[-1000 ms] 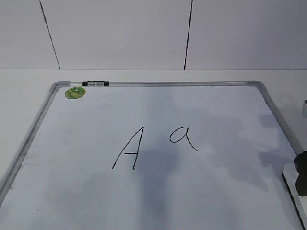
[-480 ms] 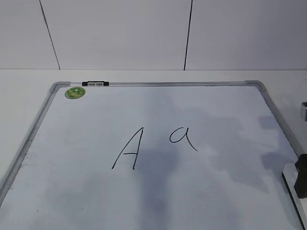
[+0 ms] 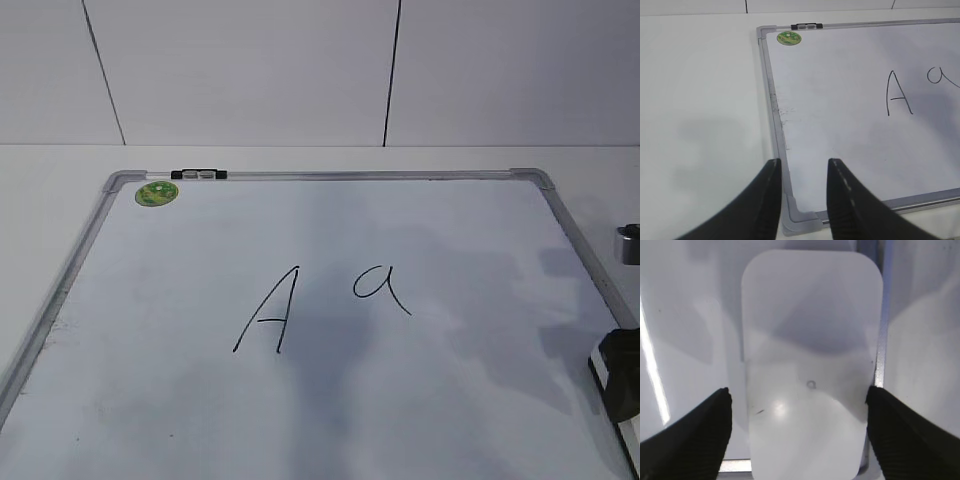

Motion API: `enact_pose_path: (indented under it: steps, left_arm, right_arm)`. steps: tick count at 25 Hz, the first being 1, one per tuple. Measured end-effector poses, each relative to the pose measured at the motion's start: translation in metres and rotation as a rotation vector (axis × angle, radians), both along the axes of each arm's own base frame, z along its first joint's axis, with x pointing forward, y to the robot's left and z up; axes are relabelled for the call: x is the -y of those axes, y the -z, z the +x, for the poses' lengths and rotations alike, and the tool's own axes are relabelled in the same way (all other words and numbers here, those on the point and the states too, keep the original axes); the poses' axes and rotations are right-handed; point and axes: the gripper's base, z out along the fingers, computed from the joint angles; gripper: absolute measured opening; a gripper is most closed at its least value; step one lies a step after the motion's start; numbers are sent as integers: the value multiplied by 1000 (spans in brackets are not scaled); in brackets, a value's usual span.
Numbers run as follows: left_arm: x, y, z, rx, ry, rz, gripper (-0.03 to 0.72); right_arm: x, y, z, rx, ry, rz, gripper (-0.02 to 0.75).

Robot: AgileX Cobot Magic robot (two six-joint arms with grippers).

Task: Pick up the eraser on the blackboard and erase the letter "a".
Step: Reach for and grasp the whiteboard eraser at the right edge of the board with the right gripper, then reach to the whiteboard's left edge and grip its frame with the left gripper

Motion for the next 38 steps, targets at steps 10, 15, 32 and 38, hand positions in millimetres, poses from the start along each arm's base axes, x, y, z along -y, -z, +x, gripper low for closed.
enact_pose_path:
  steps: [10,15,32,38]
  left_arm:
    - [0,0,0,0,0,0,235]
    - [0,0,0,0,0,0,235]
    - [0,0,0,0,0,1,235]
    - [0,0,0,0,0,1,235]
  right_arm:
    - [1,0,1,8,26,-6,669]
    - [1,3,3,19,26,-14,668]
    - [1,16,10,-2,38,-21,657]
    - [2,17,10,-4,29,-31,578]
